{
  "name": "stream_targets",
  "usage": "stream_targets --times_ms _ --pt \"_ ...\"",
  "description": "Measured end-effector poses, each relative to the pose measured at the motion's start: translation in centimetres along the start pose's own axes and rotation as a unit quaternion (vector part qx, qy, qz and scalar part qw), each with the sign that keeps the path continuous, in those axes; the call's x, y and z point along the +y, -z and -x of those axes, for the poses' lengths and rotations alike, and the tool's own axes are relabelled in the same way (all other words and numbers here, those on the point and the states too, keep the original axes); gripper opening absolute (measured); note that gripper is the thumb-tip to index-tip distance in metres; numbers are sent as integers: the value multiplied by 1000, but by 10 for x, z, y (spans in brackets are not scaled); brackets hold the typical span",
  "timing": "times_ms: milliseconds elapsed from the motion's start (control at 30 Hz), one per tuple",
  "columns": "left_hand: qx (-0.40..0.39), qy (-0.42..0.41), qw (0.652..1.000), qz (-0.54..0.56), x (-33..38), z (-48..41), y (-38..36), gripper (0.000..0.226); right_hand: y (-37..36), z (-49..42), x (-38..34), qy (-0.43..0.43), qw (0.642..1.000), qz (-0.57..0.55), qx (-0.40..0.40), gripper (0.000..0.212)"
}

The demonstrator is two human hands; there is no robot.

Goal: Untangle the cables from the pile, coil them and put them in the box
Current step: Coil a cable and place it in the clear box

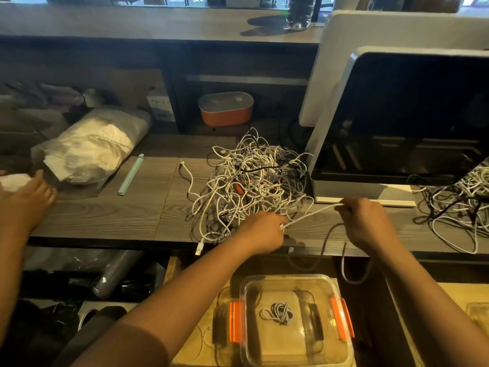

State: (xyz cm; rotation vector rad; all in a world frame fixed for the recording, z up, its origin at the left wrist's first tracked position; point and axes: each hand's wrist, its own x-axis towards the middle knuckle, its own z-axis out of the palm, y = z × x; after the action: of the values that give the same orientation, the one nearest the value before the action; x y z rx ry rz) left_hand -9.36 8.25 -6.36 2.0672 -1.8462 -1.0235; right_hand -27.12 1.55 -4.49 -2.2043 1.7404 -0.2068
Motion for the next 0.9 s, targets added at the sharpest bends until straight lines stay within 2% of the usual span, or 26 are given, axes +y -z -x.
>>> stream_targets --times_ms 33,67,133,233,367,433,567,667,733,800,867,900 --pt "-43 9 984 174 2 1 2 34 -2 -1 2 -6 1000 -12 -11 20" --pt "-64 -2 944 325 5 3 3 36 -5 -1 1 -10 999 -24 -20 21" --pt "-38 -32 876 479 12 3 4 40 -13 1 -4 -17 998 -51 -45 21" --pt "1 -52 814 578 24 3 3 38 -27 6 -17 -7 992 -54 -115 20" --pt "93 -68 791 601 32 -8 1 29 -42 19 -45 69 973 -8 -218 21" --pt "156 -64 793 586 34 -15 -1 22 -42 25 -59 106 966 -51 -229 21" --pt "234 -41 821 519 25 -25 -8 24 -31 26 -69 146 954 -87 -246 21" --pt "264 -29 872 410 18 -27 -5 23 -24 25 -67 166 954 -86 -233 19" --pt "251 -5 911 328 14 -26 -1 30 -18 21 -65 197 958 -39 -206 18" --pt "205 18 941 268 9 -23 0 46 -13 18 -63 217 964 6 -152 13" --pt "149 19 958 245 7 -19 1 58 -7 15 -62 227 970 24 -87 9" --pt "120 21 961 246 6 -16 2 61 -5 14 -60 216 974 16 -68 16"
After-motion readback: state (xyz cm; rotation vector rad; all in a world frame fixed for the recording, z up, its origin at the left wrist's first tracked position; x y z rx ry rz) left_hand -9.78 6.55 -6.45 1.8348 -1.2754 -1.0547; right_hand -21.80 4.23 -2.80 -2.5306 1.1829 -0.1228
